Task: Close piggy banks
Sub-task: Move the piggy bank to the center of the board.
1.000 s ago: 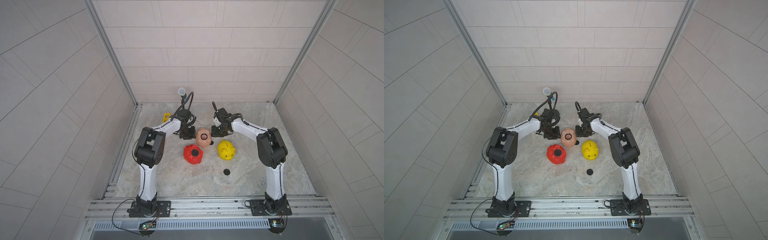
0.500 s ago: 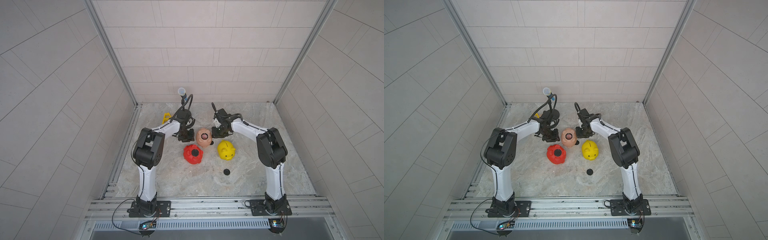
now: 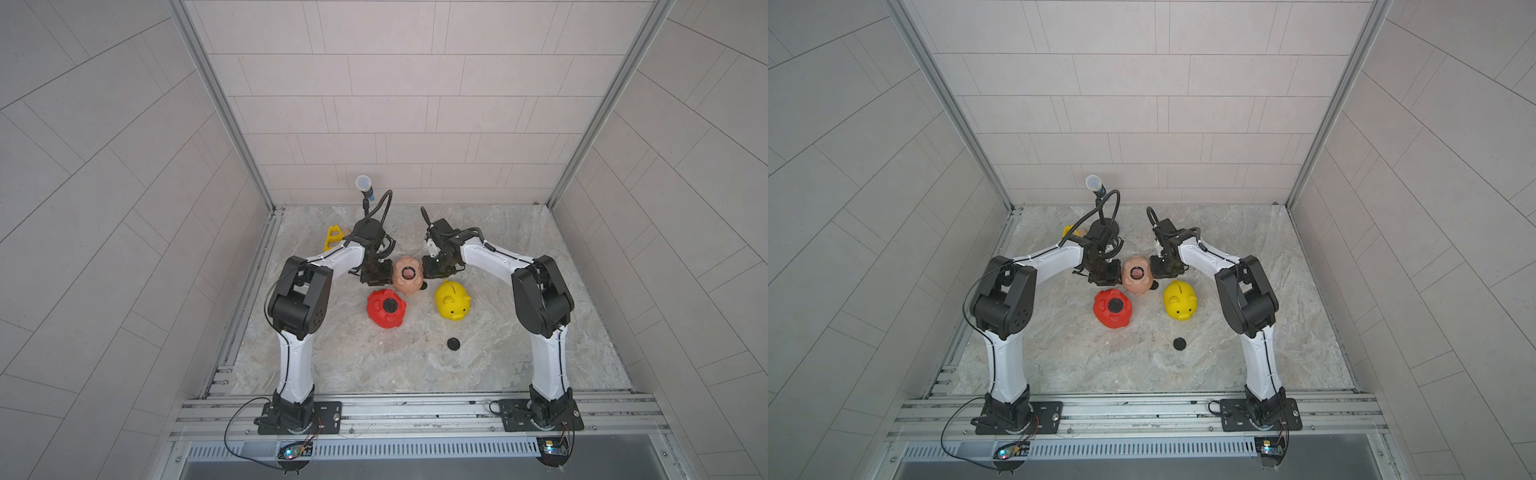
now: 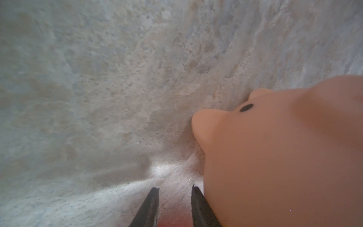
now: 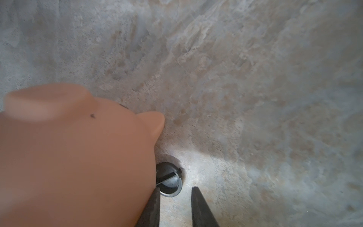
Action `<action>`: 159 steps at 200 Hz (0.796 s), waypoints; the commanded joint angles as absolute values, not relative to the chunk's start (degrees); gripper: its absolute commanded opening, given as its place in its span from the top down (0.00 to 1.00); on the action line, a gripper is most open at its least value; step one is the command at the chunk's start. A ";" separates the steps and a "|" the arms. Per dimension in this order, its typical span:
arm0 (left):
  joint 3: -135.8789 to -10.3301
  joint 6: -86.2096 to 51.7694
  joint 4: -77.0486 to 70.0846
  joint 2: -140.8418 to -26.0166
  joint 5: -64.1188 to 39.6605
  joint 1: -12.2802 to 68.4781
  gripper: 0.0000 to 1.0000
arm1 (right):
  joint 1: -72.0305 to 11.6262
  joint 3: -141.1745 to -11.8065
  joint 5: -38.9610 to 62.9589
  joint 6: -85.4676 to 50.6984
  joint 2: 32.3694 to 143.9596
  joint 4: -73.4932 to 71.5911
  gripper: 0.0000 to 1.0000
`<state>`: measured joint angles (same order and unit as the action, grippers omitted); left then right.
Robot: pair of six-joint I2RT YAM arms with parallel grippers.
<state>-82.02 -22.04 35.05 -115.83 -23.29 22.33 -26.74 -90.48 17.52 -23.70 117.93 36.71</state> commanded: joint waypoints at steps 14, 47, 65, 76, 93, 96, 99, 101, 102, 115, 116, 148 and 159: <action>-84.33 -21.74 35.75 -116.91 -23.46 23.38 0.67 | -27.34 -91.36 17.59 -22.67 119.64 38.76 0.71; -85.75 -22.06 35.86 -117.64 -23.46 23.99 0.67 | -27.42 -92.75 17.99 -22.87 120.01 39.02 0.71; -86.62 -22.06 36.02 -118.03 -23.34 24.13 0.67 | -27.42 -93.91 18.28 -22.92 120.53 39.44 0.72; -87.45 -22.05 36.29 -118.59 -23.16 24.08 0.67 | -27.42 -94.58 18.29 -22.92 120.82 39.64 0.72; -89.12 -21.97 37.10 -119.66 -22.81 24.08 0.67 | -27.43 -95.63 18.28 -23.07 121.34 39.73 0.72; -89.46 -21.91 37.21 -119.84 -22.85 24.09 0.67 | -27.43 -95.89 18.28 -23.03 121.49 39.77 0.71; -89.80 -21.88 37.36 -120.11 -22.77 24.12 0.67 | -27.42 -96.15 18.28 -23.10 121.61 39.81 0.72; -90.04 -21.86 37.42 -120.25 -22.77 24.09 0.67 | -27.42 -96.33 18.30 -23.05 121.70 39.88 0.72; -90.11 -21.87 37.52 -120.33 -22.81 24.09 0.67 | -27.47 -96.42 18.29 -23.08 121.71 39.93 0.72; -91.49 -21.88 37.87 -121.19 -22.68 24.13 0.67 | -27.47 -97.56 18.19 -23.02 122.40 40.33 0.72; -91.58 -21.88 37.92 -121.24 -22.68 24.11 0.67 | -27.40 -97.69 18.24 -22.98 122.46 40.38 0.72; -95.69 -21.75 39.29 -123.96 -22.35 24.09 0.67 | -26.82 -99.98 18.17 -23.20 124.27 40.74 0.72; -96.91 -21.80 39.61 -124.84 -22.46 24.08 0.67 | -26.71 -101.04 18.27 -23.20 124.94 40.90 0.72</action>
